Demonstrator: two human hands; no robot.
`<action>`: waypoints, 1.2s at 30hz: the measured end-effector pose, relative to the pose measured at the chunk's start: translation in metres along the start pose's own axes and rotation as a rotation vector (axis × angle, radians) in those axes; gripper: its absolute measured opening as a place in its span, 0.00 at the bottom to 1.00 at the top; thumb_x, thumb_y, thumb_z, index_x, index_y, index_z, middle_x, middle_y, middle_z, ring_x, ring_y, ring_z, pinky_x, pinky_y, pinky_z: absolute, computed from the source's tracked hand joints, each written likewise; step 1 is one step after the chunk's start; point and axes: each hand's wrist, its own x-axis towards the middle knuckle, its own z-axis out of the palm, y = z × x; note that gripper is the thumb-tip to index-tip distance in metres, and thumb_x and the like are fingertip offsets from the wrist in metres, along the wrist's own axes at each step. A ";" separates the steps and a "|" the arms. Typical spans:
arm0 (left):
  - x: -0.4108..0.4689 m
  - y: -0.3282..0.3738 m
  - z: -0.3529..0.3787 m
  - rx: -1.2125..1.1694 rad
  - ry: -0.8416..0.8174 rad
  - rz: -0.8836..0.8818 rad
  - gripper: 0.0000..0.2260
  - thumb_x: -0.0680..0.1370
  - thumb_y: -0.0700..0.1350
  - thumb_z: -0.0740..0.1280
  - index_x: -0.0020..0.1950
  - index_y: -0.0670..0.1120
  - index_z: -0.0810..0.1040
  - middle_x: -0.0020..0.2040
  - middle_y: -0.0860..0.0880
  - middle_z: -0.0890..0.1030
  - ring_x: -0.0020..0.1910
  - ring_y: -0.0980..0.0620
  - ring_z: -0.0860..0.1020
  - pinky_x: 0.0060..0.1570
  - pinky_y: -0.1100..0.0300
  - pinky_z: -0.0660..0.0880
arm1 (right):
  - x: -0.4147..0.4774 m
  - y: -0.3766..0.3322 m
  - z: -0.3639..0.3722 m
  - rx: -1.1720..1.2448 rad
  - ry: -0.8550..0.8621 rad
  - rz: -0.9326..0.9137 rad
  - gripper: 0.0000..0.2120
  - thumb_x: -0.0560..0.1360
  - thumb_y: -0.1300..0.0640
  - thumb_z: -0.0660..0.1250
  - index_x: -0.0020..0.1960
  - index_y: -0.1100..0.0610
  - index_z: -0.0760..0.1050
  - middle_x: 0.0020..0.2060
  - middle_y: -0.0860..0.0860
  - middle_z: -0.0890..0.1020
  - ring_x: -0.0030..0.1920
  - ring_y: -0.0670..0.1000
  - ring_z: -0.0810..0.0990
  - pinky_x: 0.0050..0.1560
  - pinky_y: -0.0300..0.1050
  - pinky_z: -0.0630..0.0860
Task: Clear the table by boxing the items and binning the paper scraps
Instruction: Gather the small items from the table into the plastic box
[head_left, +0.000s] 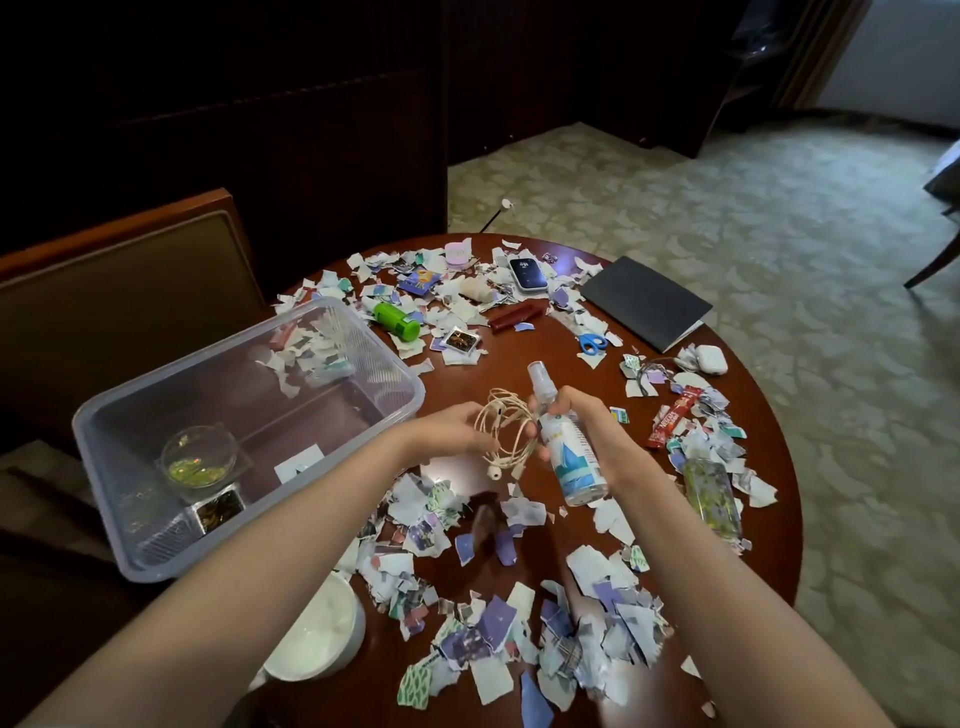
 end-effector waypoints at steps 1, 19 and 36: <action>-0.001 0.002 0.001 -0.024 -0.003 0.013 0.19 0.76 0.40 0.67 0.64 0.45 0.68 0.55 0.49 0.76 0.56 0.52 0.74 0.61 0.58 0.69 | 0.000 -0.001 0.001 -0.021 0.005 -0.011 0.10 0.62 0.59 0.60 0.43 0.57 0.67 0.30 0.55 0.74 0.23 0.49 0.73 0.25 0.35 0.73; -0.066 0.000 -0.086 -0.538 0.094 0.160 0.07 0.79 0.35 0.61 0.54 0.41 0.75 0.40 0.46 0.82 0.35 0.56 0.83 0.38 0.65 0.80 | 0.040 -0.025 0.076 -0.147 0.051 -0.060 0.06 0.69 0.61 0.61 0.46 0.59 0.70 0.30 0.53 0.77 0.24 0.49 0.76 0.24 0.34 0.74; -0.150 -0.114 -0.201 0.094 0.518 -0.125 0.03 0.77 0.37 0.66 0.46 0.44 0.77 0.42 0.46 0.79 0.43 0.50 0.77 0.42 0.61 0.73 | 0.143 0.003 0.216 -0.524 0.029 0.248 0.14 0.72 0.63 0.64 0.57 0.58 0.69 0.45 0.58 0.75 0.39 0.53 0.76 0.38 0.47 0.77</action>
